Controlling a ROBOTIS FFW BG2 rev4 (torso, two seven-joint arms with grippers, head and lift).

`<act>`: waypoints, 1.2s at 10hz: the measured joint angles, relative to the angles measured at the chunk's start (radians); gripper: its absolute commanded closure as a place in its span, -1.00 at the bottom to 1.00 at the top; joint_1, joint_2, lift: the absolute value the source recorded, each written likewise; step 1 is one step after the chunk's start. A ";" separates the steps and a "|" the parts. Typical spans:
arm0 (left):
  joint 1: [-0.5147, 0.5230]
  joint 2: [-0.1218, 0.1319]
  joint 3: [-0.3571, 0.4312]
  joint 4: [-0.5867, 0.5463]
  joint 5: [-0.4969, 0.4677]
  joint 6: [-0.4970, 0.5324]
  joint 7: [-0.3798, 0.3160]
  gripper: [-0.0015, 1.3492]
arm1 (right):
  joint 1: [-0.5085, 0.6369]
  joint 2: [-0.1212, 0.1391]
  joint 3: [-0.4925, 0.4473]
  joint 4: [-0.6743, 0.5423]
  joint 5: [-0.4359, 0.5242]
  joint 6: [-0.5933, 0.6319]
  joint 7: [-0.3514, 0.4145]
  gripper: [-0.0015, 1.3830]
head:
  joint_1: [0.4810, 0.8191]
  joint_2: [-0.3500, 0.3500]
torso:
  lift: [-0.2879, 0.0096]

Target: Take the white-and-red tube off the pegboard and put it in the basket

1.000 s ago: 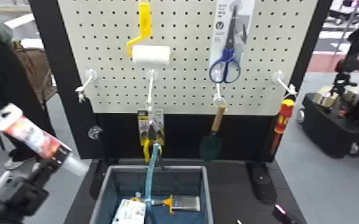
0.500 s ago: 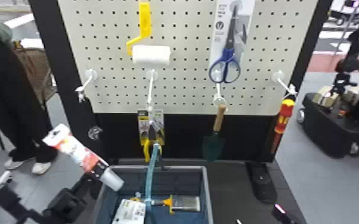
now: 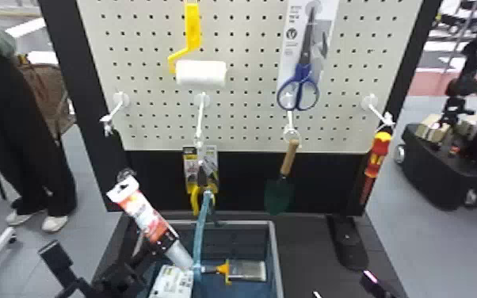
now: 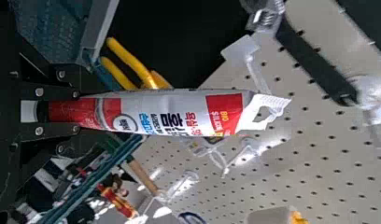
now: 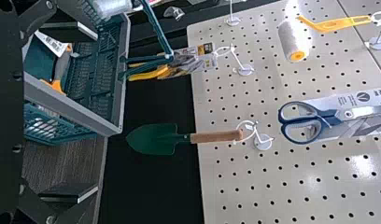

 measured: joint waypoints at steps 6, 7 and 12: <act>-0.023 0.014 -0.050 0.023 -0.088 -0.022 -0.016 -0.82 | 0.002 -0.004 0.000 0.003 -0.009 0.000 0.002 -0.76 | -0.60 0.00 | 0.26; -0.028 0.016 -0.045 0.023 -0.095 -0.024 -0.022 -0.88 | 0.002 -0.005 0.000 0.003 -0.011 0.000 0.002 -0.76 | -0.60 0.00 | 0.26; -0.035 0.015 -0.037 0.023 -0.100 -0.028 -0.031 -0.82 | 0.002 -0.005 0.000 0.008 -0.016 0.000 0.002 -0.76 | -0.60 0.00 | 0.26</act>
